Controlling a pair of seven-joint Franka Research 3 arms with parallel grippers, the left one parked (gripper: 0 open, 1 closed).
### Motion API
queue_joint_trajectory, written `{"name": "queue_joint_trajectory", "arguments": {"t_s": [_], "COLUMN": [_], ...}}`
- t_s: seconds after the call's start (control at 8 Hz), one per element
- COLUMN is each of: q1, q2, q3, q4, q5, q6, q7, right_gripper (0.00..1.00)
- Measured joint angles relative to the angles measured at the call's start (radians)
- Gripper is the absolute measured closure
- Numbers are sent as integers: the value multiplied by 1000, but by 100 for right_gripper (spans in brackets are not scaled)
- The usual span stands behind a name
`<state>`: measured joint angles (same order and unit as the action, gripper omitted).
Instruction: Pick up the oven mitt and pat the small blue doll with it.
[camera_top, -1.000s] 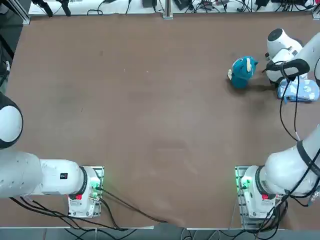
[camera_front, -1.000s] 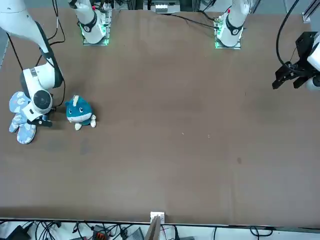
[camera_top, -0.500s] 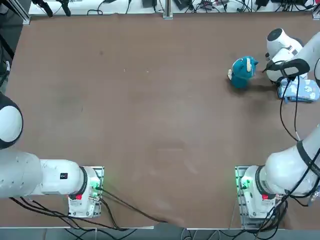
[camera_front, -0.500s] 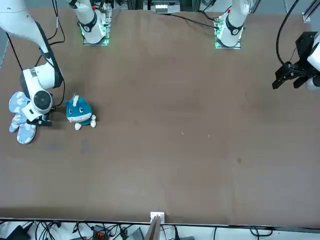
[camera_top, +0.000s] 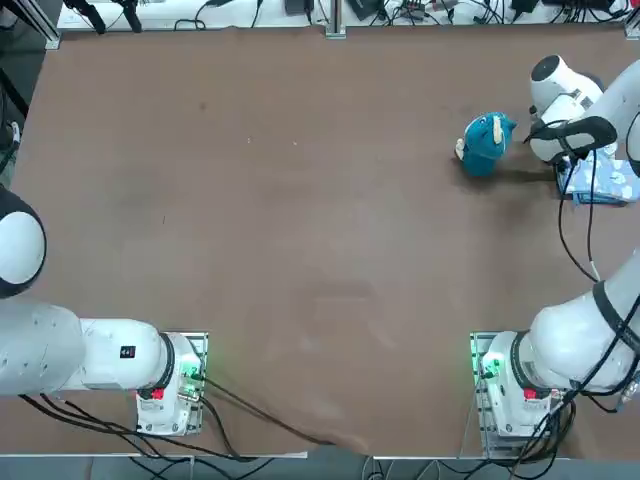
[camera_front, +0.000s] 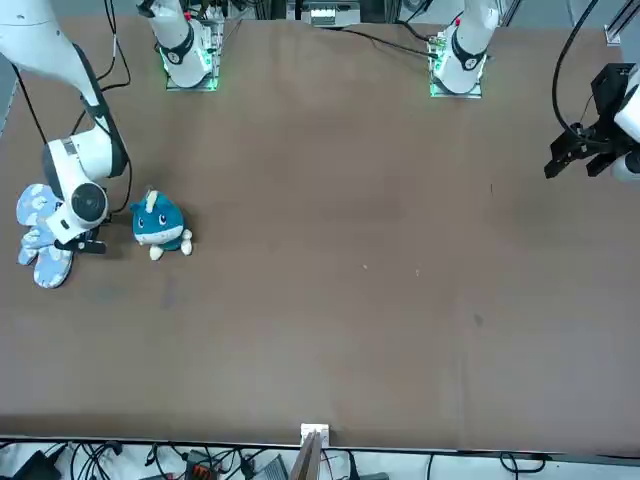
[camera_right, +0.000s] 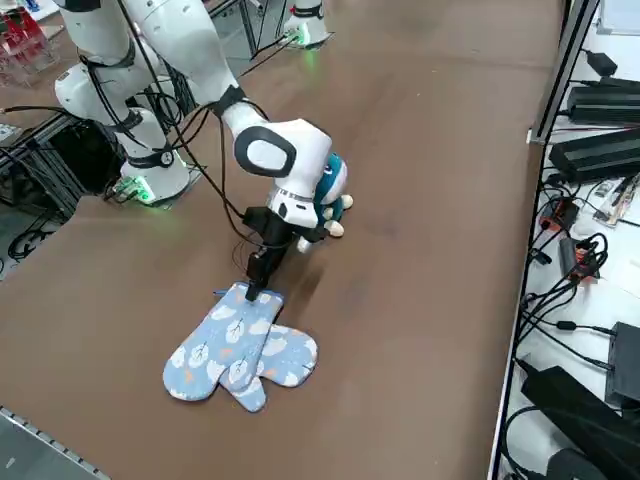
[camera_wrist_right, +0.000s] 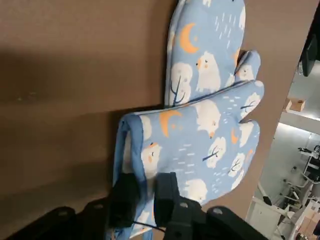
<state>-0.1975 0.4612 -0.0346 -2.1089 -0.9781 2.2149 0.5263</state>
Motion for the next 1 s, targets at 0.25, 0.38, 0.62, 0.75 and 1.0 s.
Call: {"name": "queue_joint_trajectory", "arguments": {"t_s": [0.25, 0.38, 0.62, 0.75, 1.0], "q1": [0, 0, 3, 7, 14], "q2": [2, 2, 2, 1, -25], "q3": [0, 0, 2, 6, 12], "q4": [0, 2, 18, 36, 68], "q5": [0, 0, 0, 0, 1], "q6": [-1, -1, -20, -46, -75], "q7": [5, 6, 6, 6, 2], "right_gripper": [85, 96, 97, 97, 97]}}
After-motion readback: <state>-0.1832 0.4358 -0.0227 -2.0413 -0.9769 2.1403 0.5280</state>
